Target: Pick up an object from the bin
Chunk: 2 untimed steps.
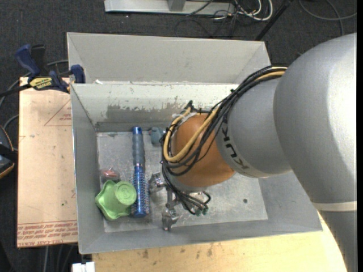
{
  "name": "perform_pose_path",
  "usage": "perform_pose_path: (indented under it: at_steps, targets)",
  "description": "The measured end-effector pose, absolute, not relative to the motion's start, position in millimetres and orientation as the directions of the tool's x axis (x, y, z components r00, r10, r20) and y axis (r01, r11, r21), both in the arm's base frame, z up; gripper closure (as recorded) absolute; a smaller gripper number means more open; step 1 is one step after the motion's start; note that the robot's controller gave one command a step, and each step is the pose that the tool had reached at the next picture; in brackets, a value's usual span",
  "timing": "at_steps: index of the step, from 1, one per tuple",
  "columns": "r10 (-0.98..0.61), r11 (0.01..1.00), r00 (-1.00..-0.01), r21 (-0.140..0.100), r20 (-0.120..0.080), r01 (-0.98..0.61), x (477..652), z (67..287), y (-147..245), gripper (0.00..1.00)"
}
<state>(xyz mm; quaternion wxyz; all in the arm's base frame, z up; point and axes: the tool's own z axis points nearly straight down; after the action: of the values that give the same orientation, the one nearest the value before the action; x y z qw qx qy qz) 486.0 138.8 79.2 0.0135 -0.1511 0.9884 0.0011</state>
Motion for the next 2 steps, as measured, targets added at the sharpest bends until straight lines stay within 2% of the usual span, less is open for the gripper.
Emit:
perform_pose_path:
  at_steps: [1,2]
  targets:
    - [-0.417,0.909,-0.909,-0.005,-0.001,-0.417,504.0,127.8,229.7,0.0]
    - [-0.644,0.765,-0.765,-0.02,0.017,-0.644,500.6,77.7,230.5,0.0]
